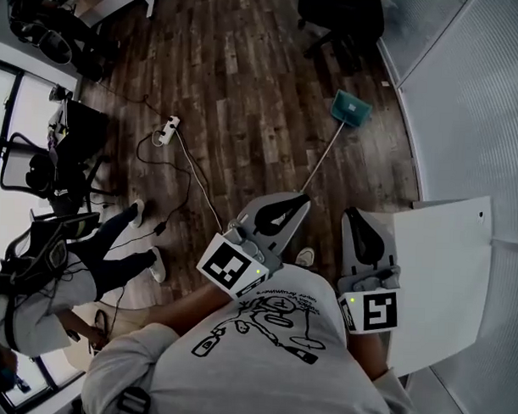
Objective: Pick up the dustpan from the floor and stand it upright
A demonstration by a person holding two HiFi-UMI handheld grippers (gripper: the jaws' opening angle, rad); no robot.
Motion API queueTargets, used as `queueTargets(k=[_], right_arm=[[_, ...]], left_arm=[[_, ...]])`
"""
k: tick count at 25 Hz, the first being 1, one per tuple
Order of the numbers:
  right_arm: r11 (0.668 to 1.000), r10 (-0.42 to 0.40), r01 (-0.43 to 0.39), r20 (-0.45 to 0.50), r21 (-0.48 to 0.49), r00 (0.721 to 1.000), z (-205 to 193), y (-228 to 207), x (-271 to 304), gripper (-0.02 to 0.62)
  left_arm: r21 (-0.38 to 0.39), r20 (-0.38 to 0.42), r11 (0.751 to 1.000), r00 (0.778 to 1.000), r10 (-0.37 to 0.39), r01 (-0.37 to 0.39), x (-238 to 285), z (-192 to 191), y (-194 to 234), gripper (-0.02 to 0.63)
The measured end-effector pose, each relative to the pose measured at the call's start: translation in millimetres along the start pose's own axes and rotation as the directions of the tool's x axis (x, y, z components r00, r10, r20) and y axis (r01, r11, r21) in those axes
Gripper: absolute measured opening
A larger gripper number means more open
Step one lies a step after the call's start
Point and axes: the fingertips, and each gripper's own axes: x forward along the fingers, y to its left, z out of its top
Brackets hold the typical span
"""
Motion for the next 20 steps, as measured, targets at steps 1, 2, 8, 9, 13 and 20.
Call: queueTargets(k=[1, 2, 8, 9, 13, 20], right_arm=[[1.000, -0.003, 0.003, 0.003, -0.001, 1.000, 3, 0, 12, 0.019], [1.000, -0.007, 0.007, 0.005, -0.001, 1.000, 4, 0, 23, 0.020], [0.998, -0.061, 0.061, 0.015, 0.013, 0.998, 14, -5, 72, 0.020], [0.998, -0.070, 0.070, 0.011, 0.012, 0.998, 16, -6, 80, 0.019], [0.995, -0.101, 0.101, -0.003, 0.012, 0.995, 20, -2, 106, 0.018], [0.994, -0.109, 0.109, -0.010, 0.025, 0.994, 18, -3, 118, 0.018]], left_arm=[[0.007, -0.002, 1.000, 1.000, -0.009, 0.009, 2, 3, 11, 0.003], [0.011, -0.003, 1.000, 1.000, -0.017, 0.017, 3, 5, 21, 0.003], [0.021, -0.003, 0.998, 0.998, -0.063, 0.063, 14, 17, 73, 0.003], [0.019, -0.003, 0.997, 0.997, -0.072, 0.072, 15, 20, 81, 0.003], [0.008, -0.002, 0.994, 0.994, -0.109, 0.109, 17, 24, 107, 0.003], [0.001, -0.018, 0.992, 0.991, -0.129, 0.129, 22, 19, 120, 0.003]])
